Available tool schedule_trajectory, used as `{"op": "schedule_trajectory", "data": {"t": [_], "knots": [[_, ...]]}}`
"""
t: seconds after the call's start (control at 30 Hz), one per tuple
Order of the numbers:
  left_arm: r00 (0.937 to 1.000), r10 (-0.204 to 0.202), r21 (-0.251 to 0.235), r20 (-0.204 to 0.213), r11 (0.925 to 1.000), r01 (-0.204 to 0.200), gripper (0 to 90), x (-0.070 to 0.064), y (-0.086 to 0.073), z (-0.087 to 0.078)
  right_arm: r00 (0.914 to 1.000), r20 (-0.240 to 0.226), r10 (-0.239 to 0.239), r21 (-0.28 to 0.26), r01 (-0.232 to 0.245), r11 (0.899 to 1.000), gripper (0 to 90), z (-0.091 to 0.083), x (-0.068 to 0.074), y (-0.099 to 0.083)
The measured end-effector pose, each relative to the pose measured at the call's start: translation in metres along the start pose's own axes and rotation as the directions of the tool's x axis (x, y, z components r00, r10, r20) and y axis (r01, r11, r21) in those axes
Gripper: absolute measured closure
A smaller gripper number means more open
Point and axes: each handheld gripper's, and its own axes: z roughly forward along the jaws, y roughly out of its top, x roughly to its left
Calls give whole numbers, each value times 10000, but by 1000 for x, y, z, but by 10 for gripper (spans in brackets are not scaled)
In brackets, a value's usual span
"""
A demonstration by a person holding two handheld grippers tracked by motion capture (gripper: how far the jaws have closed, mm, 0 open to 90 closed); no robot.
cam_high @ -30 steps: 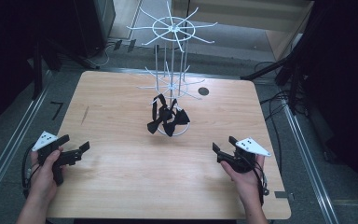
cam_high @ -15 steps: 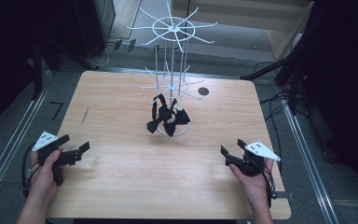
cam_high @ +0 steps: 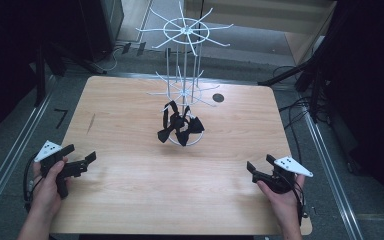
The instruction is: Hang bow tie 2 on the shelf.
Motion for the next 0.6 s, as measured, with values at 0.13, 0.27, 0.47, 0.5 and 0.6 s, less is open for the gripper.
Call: {"op": "schedule_trajectory", "data": {"t": [0.13, 0.27, 0.47, 0.5, 0.6], "knots": [[10000, -1, -4, 7, 10000, 1, 42, 0, 0, 0, 9997, 217, -125, 219, 120, 9997, 154, -3, -7, -7], [10000, -19, -22, 11, 10000, 19, 42, 0, 0, 0, 9993, 383, 23, 277, -33, 9996, 143, -9, -18, -13], [10000, -4, -13, -6, 10000, 4, 42, 0, 0, 0, 9958, 812, 425, 250, -446, 9987, 144, -20, -40, -23], [10000, -2, -21, 0, 10000, 2, 42, 0, 0, 0, 9947, 890, 518, 275, -544, 9981, 146, -22, -43, -24], [10000, -28, -10, -11, 10000, 28, 42, 0, 0, 0, 9918, 1068, 706, 265, -738, 9969, 148, -25, -51, -28]]}}
